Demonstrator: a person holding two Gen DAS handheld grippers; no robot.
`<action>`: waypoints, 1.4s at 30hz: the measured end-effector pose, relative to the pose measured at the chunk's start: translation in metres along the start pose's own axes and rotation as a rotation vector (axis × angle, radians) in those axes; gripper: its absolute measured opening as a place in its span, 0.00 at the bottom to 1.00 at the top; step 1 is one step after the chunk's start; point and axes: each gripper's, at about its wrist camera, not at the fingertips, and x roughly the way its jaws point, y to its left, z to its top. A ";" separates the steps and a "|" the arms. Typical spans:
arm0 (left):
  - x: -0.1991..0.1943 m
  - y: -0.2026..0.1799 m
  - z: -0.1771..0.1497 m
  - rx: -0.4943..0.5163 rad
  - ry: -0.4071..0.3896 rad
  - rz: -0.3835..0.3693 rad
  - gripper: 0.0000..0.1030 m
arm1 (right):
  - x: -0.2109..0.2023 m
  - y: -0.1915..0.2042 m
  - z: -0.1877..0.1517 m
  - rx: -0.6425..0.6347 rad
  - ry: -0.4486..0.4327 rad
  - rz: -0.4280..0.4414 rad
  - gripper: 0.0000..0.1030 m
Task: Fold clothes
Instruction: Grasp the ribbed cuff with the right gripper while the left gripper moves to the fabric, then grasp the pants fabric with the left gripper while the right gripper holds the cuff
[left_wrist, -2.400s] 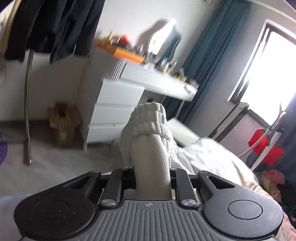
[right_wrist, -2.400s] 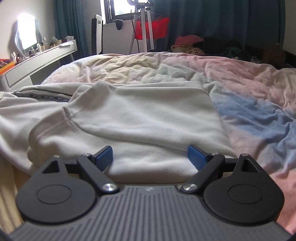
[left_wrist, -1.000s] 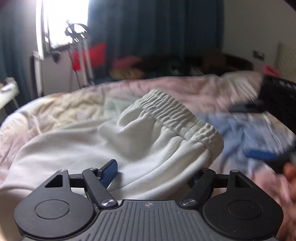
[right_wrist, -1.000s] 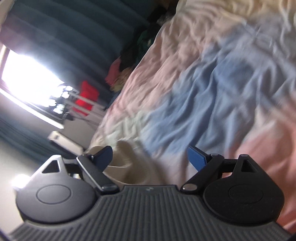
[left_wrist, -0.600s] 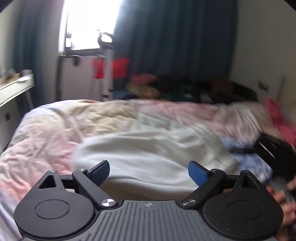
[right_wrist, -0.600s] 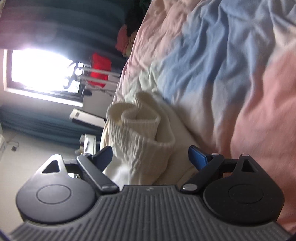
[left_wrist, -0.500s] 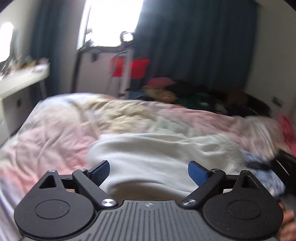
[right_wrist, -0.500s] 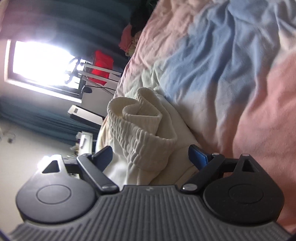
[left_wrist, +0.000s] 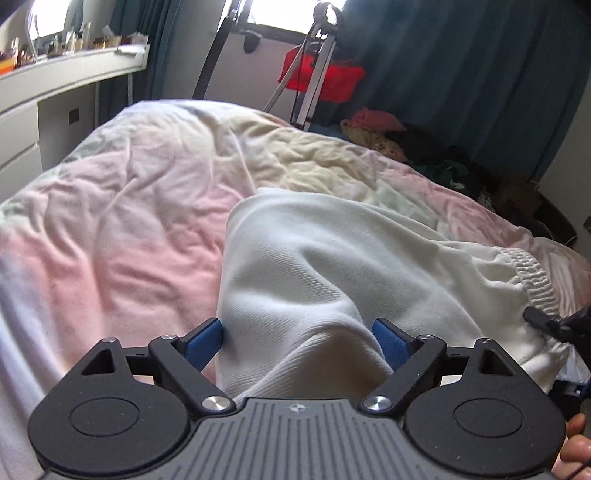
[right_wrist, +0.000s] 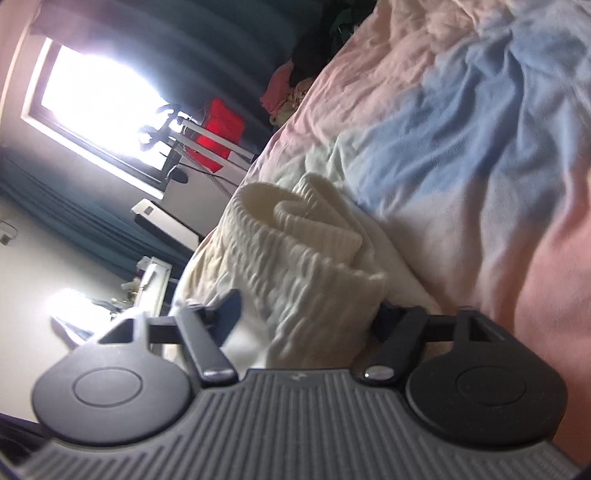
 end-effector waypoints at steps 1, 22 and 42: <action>0.001 0.002 0.000 -0.009 0.002 -0.005 0.88 | 0.001 0.002 0.002 -0.021 -0.015 -0.004 0.46; -0.005 0.031 -0.010 -0.237 0.055 -0.142 0.91 | -0.006 -0.016 0.030 -0.017 0.079 -0.102 0.69; 0.015 0.054 -0.014 -0.406 0.110 -0.212 0.75 | 0.018 -0.006 0.019 -0.111 0.208 -0.091 0.60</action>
